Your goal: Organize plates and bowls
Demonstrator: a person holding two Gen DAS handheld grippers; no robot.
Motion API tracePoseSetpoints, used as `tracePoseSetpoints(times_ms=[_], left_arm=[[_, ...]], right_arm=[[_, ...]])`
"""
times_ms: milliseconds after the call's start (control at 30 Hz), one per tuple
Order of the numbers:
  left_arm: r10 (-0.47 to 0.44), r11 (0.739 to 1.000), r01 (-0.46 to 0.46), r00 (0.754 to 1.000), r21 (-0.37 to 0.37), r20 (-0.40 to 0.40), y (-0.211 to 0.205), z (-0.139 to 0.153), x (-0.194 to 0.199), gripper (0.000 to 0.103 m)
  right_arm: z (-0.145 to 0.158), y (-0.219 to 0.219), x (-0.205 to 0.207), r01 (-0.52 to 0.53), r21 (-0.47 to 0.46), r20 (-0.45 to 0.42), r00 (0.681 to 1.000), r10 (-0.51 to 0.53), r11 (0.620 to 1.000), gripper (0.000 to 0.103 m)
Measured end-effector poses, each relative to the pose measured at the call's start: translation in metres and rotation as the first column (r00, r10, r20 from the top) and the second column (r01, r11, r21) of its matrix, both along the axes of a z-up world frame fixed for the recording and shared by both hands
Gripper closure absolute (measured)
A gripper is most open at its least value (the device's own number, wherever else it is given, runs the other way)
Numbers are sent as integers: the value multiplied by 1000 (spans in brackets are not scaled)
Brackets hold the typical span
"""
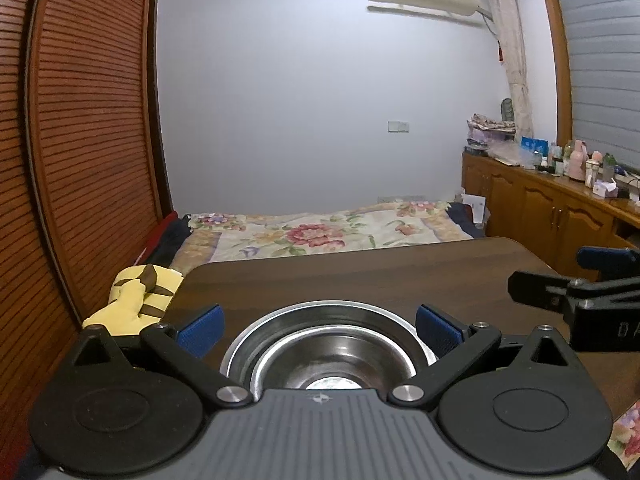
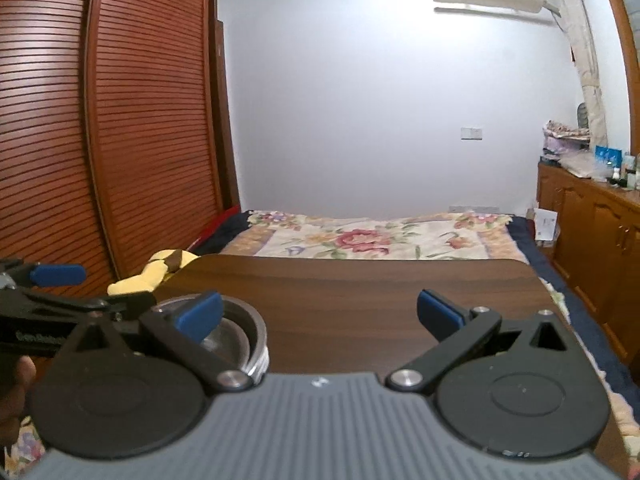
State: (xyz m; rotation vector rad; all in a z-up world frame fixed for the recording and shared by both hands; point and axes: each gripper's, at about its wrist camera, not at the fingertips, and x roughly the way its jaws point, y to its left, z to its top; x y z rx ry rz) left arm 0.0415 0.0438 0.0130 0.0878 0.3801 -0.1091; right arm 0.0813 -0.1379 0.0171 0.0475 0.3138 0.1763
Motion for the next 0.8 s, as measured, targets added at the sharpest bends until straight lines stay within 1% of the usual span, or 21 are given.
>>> tracePoseSetpoints(times_ms=[100, 200, 300, 433, 667, 800], left_arm=[[9, 1000, -9, 1000, -4, -2, -4, -2, -4, 0], [5, 1000, -5, 1000, -28, -6, -4, -4, -10, 0], [5, 999, -5, 1000, -49, -13, -3, -8, -15, 0], [18, 999, -18, 1000, -31, -11, -4, -11, -17, 0], [41, 999, -41, 999, -26, 14, -1, -6, -21, 0], [46, 998, -45, 999, -32, 7, -1, -11, -23, 0]], right_arm=[[0, -4, -6, 13, 6, 4, 1000, -13, 1000, 0], [0, -8, -10, 19, 16, 4, 1000, -19, 1000, 0], [-3, -8, -14, 34, -4, 8, 999, -34, 999, 0], [-6, -9, -17, 35, 3, 7, 999, -35, 999, 0], [-7, -8, -23, 46, 0, 18, 999, -46, 999, 0], [-11, -8, -23, 49, 6, 10, 999, -49, 999, 0]])
